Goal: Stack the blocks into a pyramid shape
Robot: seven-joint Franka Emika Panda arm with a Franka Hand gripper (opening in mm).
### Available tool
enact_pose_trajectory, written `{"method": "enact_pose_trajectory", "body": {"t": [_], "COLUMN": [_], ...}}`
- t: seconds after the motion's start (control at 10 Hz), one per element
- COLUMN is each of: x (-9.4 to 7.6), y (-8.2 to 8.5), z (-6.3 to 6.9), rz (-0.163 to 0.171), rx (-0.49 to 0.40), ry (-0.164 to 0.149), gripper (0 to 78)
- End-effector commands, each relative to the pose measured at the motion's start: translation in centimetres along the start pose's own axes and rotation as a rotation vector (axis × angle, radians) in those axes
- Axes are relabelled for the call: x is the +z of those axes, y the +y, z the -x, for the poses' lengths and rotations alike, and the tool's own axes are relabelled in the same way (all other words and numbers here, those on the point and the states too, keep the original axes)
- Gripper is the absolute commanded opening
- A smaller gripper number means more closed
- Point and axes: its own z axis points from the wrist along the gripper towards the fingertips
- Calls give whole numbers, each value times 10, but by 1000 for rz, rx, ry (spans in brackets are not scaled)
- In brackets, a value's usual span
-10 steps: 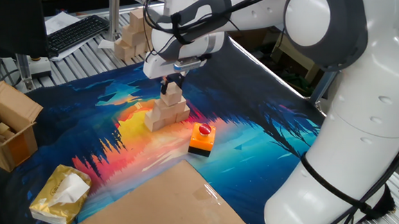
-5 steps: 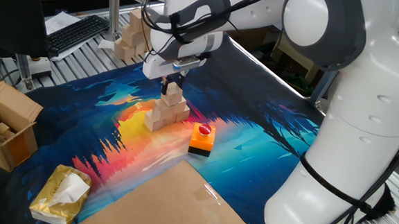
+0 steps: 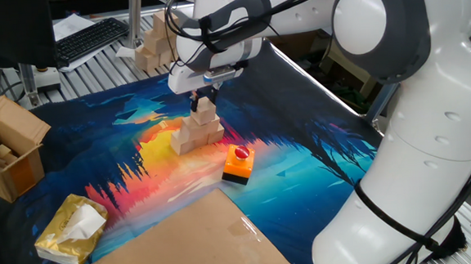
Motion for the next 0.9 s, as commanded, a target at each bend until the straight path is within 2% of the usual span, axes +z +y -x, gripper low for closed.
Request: {"method": "enact_pose_trajectory", "body": {"t": [0.1, 0.6, 0.7, 0.9], "x": [-1, -1, -16, -38], "y": [0, 0, 7, 12], "z": [1, 1, 1, 1], "rz": [-1, -1, 4, 0], "rx": [1, 1, 56, 76], "ry": [-2, -2, -1, -2], "gripper": [774, 774, 774, 774]}}
